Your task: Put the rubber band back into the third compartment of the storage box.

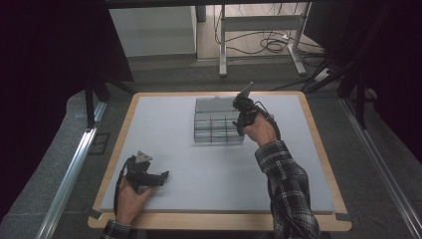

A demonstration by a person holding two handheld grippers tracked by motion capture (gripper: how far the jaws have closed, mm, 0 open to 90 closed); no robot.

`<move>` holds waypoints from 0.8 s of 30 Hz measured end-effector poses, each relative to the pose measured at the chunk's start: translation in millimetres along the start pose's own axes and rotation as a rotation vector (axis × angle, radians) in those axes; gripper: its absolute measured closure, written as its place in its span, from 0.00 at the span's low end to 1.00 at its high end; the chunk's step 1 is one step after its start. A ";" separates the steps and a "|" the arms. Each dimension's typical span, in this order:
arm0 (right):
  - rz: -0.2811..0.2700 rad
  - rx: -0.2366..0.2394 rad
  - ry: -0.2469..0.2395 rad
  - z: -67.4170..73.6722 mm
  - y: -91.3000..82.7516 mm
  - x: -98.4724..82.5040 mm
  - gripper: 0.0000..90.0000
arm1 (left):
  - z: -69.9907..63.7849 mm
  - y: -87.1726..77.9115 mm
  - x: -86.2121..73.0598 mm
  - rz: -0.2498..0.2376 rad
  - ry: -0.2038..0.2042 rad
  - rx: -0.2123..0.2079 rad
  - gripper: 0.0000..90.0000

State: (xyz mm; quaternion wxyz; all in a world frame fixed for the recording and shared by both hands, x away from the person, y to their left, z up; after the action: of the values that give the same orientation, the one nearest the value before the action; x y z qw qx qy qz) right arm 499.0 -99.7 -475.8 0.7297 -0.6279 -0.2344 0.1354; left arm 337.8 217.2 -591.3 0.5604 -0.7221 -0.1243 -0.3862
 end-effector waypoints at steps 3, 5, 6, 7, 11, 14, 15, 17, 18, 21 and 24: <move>-0.006 -0.003 0.007 -1.5 2.4 5.7 0.95 | 0.0 0.0 0.0 0.000 0.000 0.000 0.01; -0.012 -0.005 0.012 -3.1 4.4 9.3 0.95 | 0.1 0.0 0.0 0.001 0.001 0.001 0.01; -0.012 -0.005 0.012 -3.1 4.4 9.3 0.95 | 0.1 0.0 0.0 0.001 0.001 0.001 0.01; -0.016 -0.008 0.013 -4.1 5.6 11.0 0.95 | 0.1 0.0 0.0 0.001 0.001 0.001 0.01; -0.024 -0.011 0.025 -8.0 13.5 18.7 0.95 | 0.3 -0.2 -0.1 0.003 0.004 0.001 0.01; -0.027 -0.012 0.030 -9.2 17.0 22.0 0.95 | 0.2 0.0 0.0 0.001 0.001 0.001 0.01; -0.033 -0.009 0.029 -9.6 18.6 23.8 0.95 | 0.2 0.0 0.0 0.001 0.001 0.001 0.01; -0.035 -0.013 0.029 -11.2 24.2 28.5 0.95 | 0.2 0.0 0.0 0.001 0.001 0.001 0.01; -0.035 -0.013 0.029 -11.2 24.2 28.5 0.95 | 0.2 0.0 0.0 0.001 0.001 0.001 0.01; -0.051 -0.015 0.035 -13.2 30.1 35.0 0.95 | 0.2 -0.1 -0.1 0.001 0.001 0.001 0.02; -0.053 -0.021 0.034 -14.9 33.8 38.3 0.95 | 0.2 -0.1 -0.1 0.001 0.001 0.001 0.01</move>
State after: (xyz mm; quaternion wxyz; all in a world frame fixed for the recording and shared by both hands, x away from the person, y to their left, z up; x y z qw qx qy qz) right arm 542.6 -87.7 -503.8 0.7303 -0.6314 -0.2396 0.1028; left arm 337.8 217.5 -591.3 0.5609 -0.7217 -0.1238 -0.3863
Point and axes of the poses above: each handheld gripper's, and its own axes: y roughly forward along the jaws, x roughly out of its top, z roughly to its left, the point moved 5 cm from there along y, roughly forward along the jaws
